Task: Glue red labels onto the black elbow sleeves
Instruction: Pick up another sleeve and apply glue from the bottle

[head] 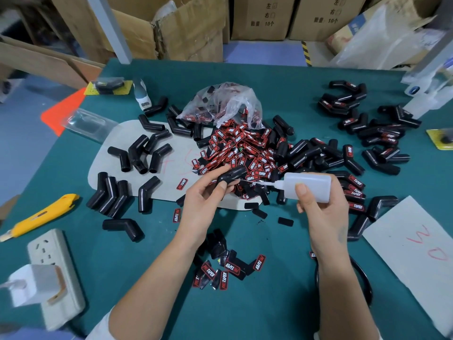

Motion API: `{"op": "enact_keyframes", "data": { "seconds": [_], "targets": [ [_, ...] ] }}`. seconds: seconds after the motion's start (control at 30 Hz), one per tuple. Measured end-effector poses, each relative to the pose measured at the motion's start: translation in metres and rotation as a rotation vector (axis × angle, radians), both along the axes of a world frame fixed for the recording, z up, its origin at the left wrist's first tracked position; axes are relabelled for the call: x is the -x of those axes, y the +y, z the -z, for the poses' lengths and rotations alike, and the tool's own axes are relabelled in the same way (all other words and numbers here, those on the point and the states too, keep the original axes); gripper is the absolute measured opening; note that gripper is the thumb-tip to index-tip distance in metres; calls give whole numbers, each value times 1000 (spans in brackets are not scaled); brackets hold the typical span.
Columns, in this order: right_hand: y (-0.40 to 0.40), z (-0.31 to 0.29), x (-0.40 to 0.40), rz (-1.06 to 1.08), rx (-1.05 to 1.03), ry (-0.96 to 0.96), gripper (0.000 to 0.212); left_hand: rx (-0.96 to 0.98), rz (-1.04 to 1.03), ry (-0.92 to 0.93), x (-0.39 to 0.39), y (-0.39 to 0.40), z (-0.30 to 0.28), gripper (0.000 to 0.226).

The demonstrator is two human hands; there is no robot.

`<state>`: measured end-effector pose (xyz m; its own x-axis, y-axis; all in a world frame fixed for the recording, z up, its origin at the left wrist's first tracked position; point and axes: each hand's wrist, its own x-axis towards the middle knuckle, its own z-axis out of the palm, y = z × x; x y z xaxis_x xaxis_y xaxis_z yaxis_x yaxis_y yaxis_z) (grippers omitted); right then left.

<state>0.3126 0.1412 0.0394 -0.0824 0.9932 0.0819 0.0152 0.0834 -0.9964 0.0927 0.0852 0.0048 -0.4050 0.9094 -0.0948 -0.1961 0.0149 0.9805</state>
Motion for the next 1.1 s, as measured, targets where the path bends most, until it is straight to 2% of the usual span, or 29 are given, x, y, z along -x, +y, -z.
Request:
{"op": "enact_keyframes", "data": {
  "seconds": [0.23, 1.1],
  "targets": [
    [-2, 0, 0, 19, -14, -15, 27, 15, 24, -1, 0, -1, -1, 36],
    [-3, -4, 3, 27, -47, -40, 15, 38, 3, 74, 1, -1, -2, 36]
  ]
}}
